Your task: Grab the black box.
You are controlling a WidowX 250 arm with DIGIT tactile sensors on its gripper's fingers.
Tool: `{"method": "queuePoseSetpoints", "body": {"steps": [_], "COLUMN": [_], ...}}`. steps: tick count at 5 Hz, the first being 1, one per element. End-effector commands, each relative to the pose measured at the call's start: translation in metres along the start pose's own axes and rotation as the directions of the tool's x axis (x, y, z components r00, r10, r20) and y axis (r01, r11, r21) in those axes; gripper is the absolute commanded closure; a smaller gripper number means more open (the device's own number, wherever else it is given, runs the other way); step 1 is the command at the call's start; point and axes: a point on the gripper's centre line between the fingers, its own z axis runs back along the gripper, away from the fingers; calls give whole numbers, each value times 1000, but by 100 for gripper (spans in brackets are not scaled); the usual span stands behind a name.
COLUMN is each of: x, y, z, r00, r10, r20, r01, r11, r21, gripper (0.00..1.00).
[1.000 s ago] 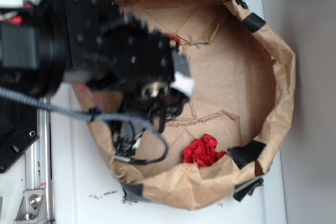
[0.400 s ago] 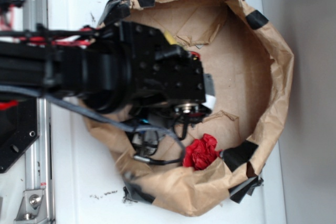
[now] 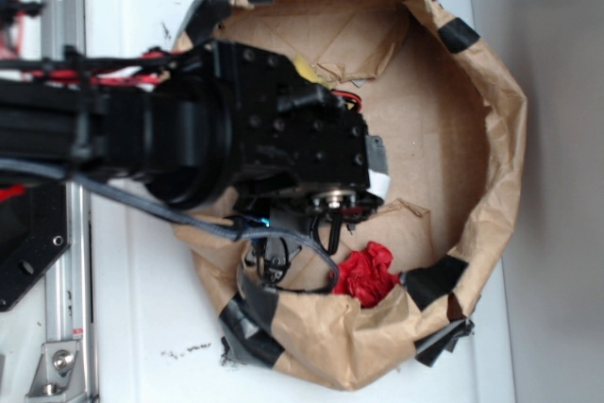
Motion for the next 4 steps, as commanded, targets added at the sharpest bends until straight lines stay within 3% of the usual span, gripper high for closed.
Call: {"method": "queuePoseSetpoints", "body": {"steps": [1,2,3,4], "x": [-11,-8,-13,-28], "y": [21,29,32,33], "z": [111,144,155,157], "r00": [958,944,938,939], "r10": [130,183,224,242], "r20": [257,276,266,244], "r01": [-130,-174,-225,-241], "r11": [991,983,974,970], "r21": [-16,-57,-25,-36], "gripper": [100,100,100,100]}}
